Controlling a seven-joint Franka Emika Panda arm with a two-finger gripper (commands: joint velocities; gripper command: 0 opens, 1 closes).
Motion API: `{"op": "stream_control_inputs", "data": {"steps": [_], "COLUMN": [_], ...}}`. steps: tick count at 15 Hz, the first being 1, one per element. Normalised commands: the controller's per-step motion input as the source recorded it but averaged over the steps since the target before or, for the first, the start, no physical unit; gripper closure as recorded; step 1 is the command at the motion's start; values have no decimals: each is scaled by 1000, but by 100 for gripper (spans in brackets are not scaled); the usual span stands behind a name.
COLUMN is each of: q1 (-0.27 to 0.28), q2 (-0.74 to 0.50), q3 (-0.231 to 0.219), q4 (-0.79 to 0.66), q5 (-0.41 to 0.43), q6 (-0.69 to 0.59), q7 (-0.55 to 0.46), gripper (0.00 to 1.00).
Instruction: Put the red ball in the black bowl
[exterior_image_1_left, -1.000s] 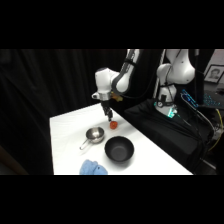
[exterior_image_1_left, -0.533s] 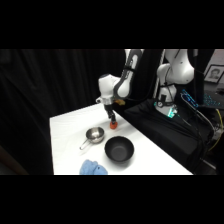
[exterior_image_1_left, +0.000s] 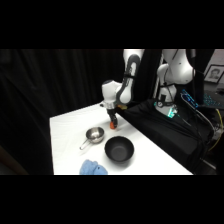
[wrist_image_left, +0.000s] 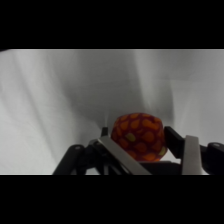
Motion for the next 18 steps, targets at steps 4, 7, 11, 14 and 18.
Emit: {"op": "stream_control_inputs", "data": {"steps": [4,7,11,14,18], "q1": [-60,66,171,255,170], "q2": [-65,-252,-410,-442,-362], "q3": [49,-75,-163,-242,-150], "q4": [-164,-274,-288,-167,27], "q5": [-78,-222,-292,-358,-319], "q6": [342,208,-31,-215,-398], "q7": [48,158,173,226,199], "gripper": [69,92,96,96,96]}}
